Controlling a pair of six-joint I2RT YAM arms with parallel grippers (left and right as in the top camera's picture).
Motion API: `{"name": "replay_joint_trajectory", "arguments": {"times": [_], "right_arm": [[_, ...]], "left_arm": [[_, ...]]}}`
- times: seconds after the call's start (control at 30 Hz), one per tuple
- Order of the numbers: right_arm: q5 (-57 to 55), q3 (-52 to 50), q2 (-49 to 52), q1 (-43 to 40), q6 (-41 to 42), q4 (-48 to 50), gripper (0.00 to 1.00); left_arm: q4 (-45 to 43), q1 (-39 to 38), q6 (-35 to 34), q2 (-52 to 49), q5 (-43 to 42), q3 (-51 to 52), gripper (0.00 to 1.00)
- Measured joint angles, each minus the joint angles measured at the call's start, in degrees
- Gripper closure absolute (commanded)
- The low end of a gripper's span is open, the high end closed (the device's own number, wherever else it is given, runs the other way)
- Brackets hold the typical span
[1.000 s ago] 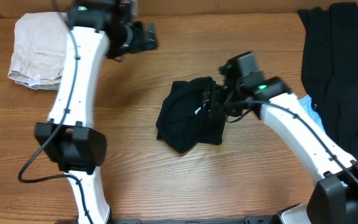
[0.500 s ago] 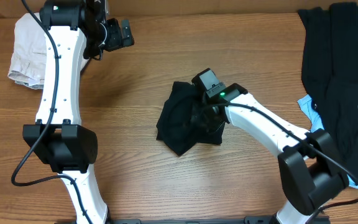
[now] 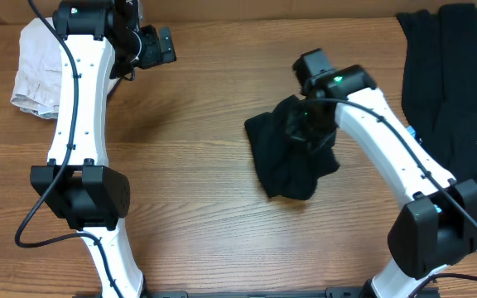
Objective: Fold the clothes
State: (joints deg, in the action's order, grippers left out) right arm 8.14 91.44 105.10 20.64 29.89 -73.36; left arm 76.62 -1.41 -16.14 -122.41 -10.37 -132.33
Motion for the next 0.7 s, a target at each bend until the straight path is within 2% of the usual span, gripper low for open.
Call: {"name": "replay_joint_trajectory", "arguments": {"times": [0.2, 0.33, 0.53, 0.7], "right_arm": [[0.57, 0.17, -0.09, -6.62, -7.13, 0.11, 0.96], [-0.31, 0.2, -0.09, -10.19, -10.73, 6.56, 0.96], [-9.64, 0.15, -0.07, -12.02, -12.72, 17.81, 0.96], [-15.06, 0.15, 2.51, -12.76, -13.4, 21.9, 0.96]], "left_arm": [[-0.17, 0.0, 0.0, 0.0, 1.16, 0.0, 0.0], [-0.39, 0.0, 0.0, 0.0, 1.25, 0.0, 0.0], [-0.48, 0.0, 0.0, 0.0, 1.27, 0.0, 0.0], [-0.48, 0.0, 0.0, 0.0, 1.27, 0.0, 0.0]]}}
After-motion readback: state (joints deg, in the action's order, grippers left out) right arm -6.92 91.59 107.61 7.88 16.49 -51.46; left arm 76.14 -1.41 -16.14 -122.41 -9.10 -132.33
